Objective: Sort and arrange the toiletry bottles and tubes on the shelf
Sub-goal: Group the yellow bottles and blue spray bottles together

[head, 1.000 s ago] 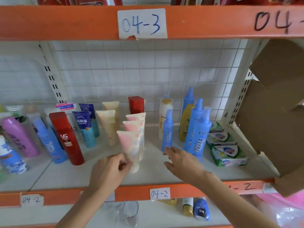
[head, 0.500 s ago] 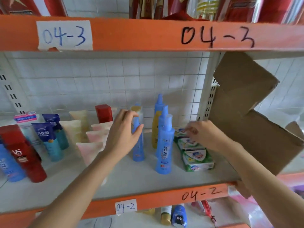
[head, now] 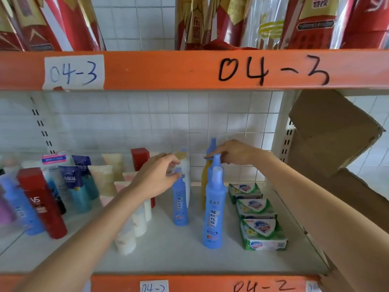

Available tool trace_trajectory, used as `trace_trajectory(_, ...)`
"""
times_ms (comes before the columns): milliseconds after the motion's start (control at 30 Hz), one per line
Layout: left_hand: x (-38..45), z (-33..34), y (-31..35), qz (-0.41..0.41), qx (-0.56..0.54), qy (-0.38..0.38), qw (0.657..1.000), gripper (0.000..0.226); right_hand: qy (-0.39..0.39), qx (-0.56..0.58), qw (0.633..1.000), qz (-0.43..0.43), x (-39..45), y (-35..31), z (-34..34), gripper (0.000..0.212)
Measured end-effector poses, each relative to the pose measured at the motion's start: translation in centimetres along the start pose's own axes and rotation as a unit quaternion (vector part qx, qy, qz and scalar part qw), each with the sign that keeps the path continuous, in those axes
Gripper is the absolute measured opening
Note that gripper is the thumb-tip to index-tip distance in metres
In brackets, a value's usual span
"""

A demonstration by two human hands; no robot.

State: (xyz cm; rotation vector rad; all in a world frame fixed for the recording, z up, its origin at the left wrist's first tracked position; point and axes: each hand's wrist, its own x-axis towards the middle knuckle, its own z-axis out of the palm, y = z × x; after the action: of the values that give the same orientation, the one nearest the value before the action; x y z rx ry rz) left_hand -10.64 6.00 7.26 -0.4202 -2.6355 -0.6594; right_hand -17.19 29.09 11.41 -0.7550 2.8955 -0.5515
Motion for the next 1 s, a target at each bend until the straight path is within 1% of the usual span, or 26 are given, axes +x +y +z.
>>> trace_trajectory(33,-0.1,0.1,0.0,0.002,0.003,-0.005,1.0,0.028,-0.015,-0.021,1.0,-0.003,0.2,0.2,0.2,0.033)
trace_trajectory(100,-0.3,0.2,-0.1,0.001,0.004,-0.013,1.0,0.027,-0.015,-0.036,0.999,-0.01,0.3,0.7,0.4,0.033)
trace_trajectory(200,-0.4,0.2,-0.2,-0.007,-0.003,-0.019,1.0,0.028,0.003,-0.004,1.0,-0.008,0.1,1.4,0.2,0.034)
trace_trajectory(367,-0.4,0.3,0.2,-0.019,-0.002,-0.022,1.0,0.03,-0.034,0.024,0.998,0.037,-0.8,3.1,0.7,0.037)
trace_trajectory(433,-0.3,0.5,0.5,-0.023,-0.001,-0.023,0.999,0.031,-0.046,0.034,0.997,0.059,-1.1,3.6,1.5,0.044)
trace_trajectory(567,-0.2,0.5,0.7,-0.034,-0.001,-0.024,0.999,0.031,-0.007,0.082,0.994,0.074,-2.1,3.6,2.2,0.043)
trace_trajectory(700,-0.2,0.3,0.8,-0.037,0.001,-0.03,0.999,0.03,0.078,0.053,0.994,0.048,-4.2,2.4,-0.1,0.036)
trace_trajectory(767,-0.2,0.2,0.9,-0.038,-0.003,-0.035,0.999,0.031,0.107,0.048,0.992,0.049,-5.7,1.3,-1.9,0.033)
trace_trajectory(833,0.1,0.0,1.0,-0.046,-0.001,-0.041,0.998,0.033,0.109,0.045,0.992,0.053,-7.4,0.1,-3.4,0.03)
trace_trajectory(1000,0.5,-0.1,1.0,-0.054,-0.004,-0.054,0.997,0.035,0.068,-0.039,0.995,0.064,-11.3,-2.4,-4.6,0.027)
